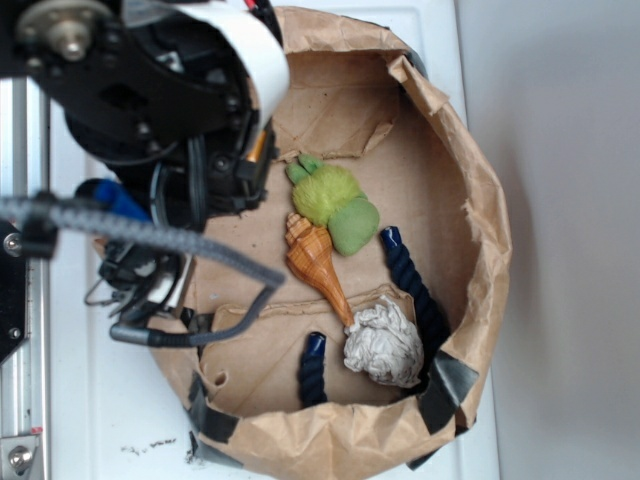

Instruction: Grab the green animal.

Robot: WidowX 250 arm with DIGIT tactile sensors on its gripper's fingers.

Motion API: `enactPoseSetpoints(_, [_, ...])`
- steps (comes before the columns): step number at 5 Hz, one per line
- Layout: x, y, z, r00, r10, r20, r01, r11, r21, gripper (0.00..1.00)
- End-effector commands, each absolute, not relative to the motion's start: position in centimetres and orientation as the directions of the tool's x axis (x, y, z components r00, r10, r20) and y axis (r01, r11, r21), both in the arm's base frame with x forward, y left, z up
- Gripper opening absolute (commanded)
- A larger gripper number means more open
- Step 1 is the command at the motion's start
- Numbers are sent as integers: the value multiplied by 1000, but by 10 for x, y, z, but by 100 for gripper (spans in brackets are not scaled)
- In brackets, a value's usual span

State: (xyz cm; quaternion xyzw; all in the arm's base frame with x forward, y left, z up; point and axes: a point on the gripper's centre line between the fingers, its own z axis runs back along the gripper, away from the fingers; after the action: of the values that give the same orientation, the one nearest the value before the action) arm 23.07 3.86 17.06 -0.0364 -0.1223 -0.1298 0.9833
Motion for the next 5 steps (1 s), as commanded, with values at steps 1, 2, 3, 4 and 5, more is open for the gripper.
enactPoseSetpoints(1, [253, 42, 162, 940, -183, 288, 181, 983, 35, 100])
enactPoseSetpoints(2, [279, 43, 145, 949, -148, 279, 129, 988, 86, 100])
enactPoseSetpoints(3, [292, 51, 134, 935, -148, 321, 114, 986, 120, 100])
enactPoseSetpoints(4, [297, 61, 124, 921, -149, 359, 117, 987, 108, 100])
enactPoseSetpoints(5, [295, 67, 111, 915, -141, 377, 108, 988, 109, 100])
